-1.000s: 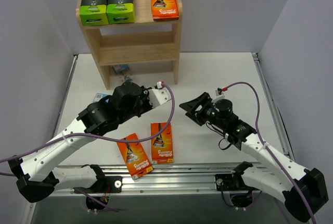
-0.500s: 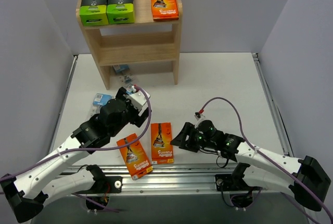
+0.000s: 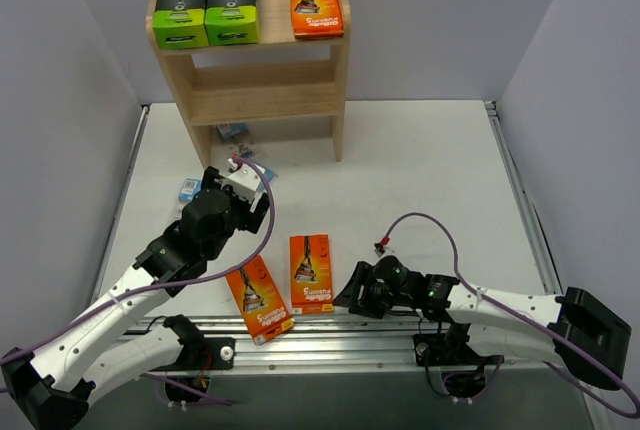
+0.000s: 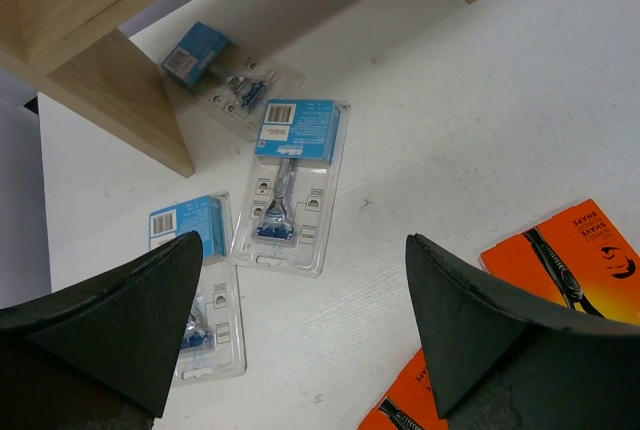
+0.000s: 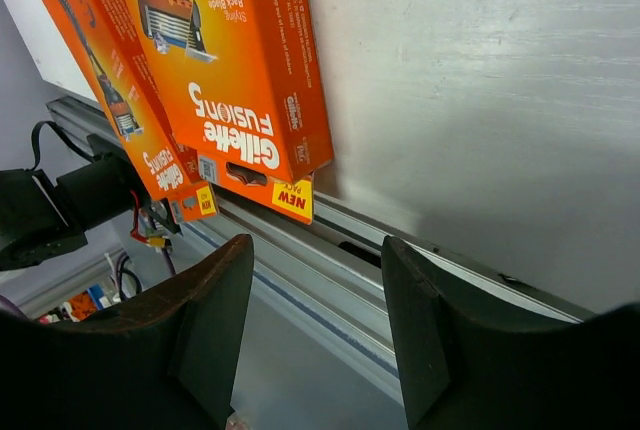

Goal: Place and organize the shaving razors onto the shelf

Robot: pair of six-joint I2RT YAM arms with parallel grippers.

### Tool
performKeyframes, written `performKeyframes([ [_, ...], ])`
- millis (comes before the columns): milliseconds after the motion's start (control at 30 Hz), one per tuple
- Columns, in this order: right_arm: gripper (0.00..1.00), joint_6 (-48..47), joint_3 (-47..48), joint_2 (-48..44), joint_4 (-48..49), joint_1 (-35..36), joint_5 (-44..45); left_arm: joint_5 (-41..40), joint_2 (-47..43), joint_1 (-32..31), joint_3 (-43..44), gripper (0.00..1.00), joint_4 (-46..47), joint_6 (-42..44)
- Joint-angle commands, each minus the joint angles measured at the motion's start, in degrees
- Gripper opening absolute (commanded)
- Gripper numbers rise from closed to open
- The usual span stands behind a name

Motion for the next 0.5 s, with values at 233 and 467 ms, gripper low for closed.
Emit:
performKeyframes([
  [233, 0.48, 3.1, 0.6, 10.5, 11.6, 1.7, 1.1, -5.7, -1.9, 0.3, -0.5, 0.97, 3.4, -0.9],
  [467, 0.42, 4.6, 0.3, 12.4, 14.5, 2.2, 1.8, -6.2, -2.0, 0.4, -0.8, 0.97, 3.5, -1.2],
])
